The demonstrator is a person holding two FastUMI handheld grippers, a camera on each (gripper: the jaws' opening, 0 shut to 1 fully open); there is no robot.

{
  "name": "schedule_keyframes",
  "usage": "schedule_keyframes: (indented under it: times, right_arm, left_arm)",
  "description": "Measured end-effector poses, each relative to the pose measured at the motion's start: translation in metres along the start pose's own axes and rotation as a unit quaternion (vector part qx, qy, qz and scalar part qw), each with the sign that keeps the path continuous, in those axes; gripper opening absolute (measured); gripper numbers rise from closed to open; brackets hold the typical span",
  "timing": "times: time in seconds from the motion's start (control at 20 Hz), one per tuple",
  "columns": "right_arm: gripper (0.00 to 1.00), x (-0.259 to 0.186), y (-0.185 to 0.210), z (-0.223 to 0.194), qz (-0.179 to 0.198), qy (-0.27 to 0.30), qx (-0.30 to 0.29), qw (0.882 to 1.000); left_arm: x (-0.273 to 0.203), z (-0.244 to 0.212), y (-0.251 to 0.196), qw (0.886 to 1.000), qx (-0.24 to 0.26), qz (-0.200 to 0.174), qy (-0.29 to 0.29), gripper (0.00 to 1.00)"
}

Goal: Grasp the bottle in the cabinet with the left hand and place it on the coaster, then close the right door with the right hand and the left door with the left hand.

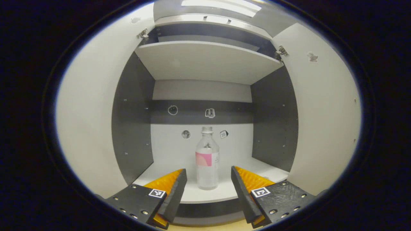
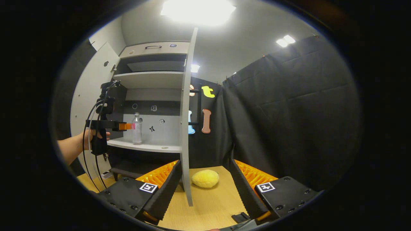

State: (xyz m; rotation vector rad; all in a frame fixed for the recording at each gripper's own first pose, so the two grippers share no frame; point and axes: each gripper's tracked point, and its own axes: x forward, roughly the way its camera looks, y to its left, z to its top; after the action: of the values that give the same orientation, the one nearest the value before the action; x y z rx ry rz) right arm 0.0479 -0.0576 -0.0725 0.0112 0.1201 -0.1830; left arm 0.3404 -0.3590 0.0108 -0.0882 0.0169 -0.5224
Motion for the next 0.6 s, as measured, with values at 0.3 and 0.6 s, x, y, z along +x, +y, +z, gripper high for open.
schedule_keyframes:
  times: [0.3,0.6]
  right_arm:
    - [0.93,0.004,-0.002,-0.007,-0.030,0.016,0.016,0.999]
    - [0.93,0.005,-0.003,-0.017,-0.036,0.034,0.024,0.998]
  left_arm:
    - [0.056,-0.027,-0.008,1.000,0.004,-0.013,0.027,0.81]
    - [0.081,-0.045,-0.007,0.998,0.030,-0.004,0.059,0.81]
